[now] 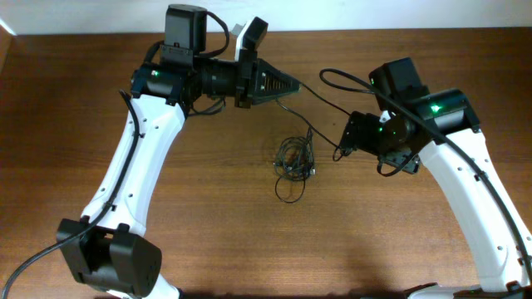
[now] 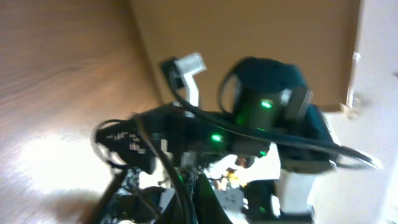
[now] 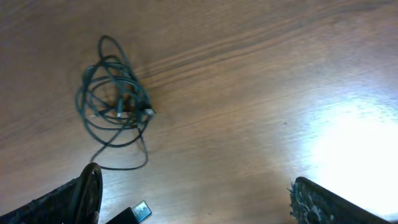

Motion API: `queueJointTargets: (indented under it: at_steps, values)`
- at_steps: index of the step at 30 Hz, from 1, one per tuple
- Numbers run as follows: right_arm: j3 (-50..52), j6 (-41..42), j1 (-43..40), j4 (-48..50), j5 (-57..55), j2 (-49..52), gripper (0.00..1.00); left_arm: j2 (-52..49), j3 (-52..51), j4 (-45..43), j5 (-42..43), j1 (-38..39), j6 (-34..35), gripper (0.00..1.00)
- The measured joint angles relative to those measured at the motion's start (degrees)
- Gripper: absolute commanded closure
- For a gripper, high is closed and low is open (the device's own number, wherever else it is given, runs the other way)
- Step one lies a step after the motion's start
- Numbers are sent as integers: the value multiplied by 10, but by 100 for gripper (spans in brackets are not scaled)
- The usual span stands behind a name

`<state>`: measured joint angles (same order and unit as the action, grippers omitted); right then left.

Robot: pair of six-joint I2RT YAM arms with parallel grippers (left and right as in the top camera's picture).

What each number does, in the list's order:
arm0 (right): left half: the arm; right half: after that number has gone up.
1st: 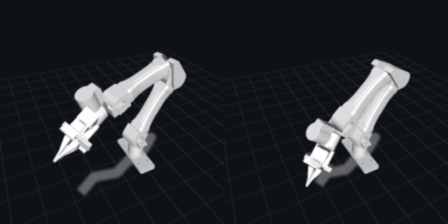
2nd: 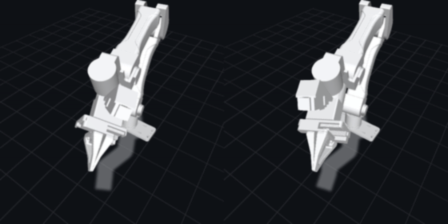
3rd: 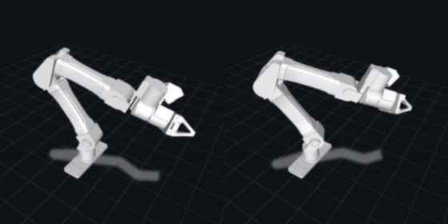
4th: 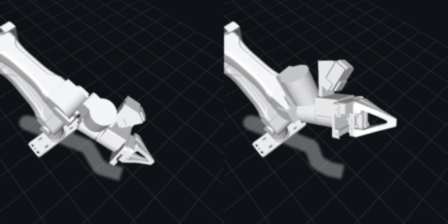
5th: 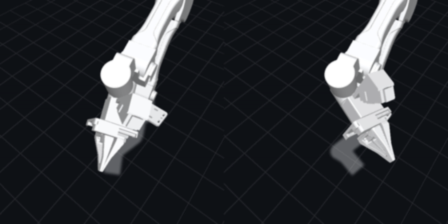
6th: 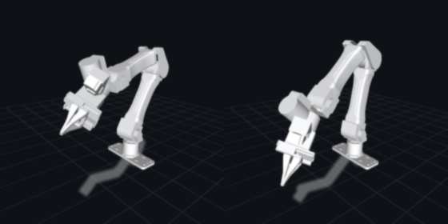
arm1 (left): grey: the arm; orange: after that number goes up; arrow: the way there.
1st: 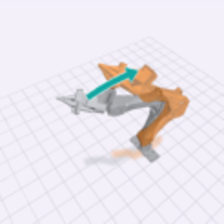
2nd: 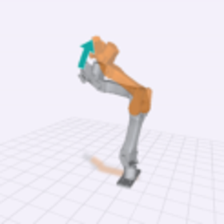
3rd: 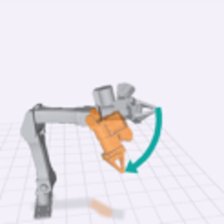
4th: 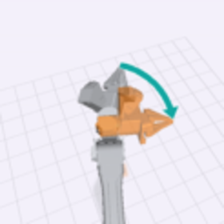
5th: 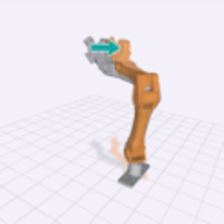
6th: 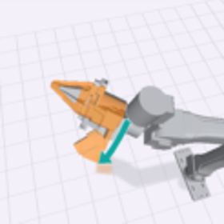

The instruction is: Untangle cables

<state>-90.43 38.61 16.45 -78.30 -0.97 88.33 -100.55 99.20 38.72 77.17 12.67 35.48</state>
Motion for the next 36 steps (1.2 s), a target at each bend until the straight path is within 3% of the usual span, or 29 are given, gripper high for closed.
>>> queueJointTargets:
  at_steps: [5, 9, 12, 19, 25, 30, 36]
  values:
    - [3, 2, 0, -23, -27, 0, 2, 0, 2, 142, -170, -1, -32, 100]
    - [3, 3, 0, -23, -35, 0, 2, 0, 2, 197, -284, -1, -41, 100]
    - [3, 4, 1, -22, -51, 0, 2, 0, 2, 209, -320, -1, -45, 100]
    - [3, 7, 7, -27, -80, 0, 2, 0, 2, 209, -319, 2, -50, 100]
    - [3, 12, -4, -29, -96, 0, 2, 0, 2, 156, -217, -2, -104, 100]
    - [0, -13, -44, -12, -2, 0, 2, 0, 2, 190, -201, -21, -104, 100]
    - [7, -157, -111, 40, 210, 0, 2, 0, 2, 206, -217, -54, -107, 100]
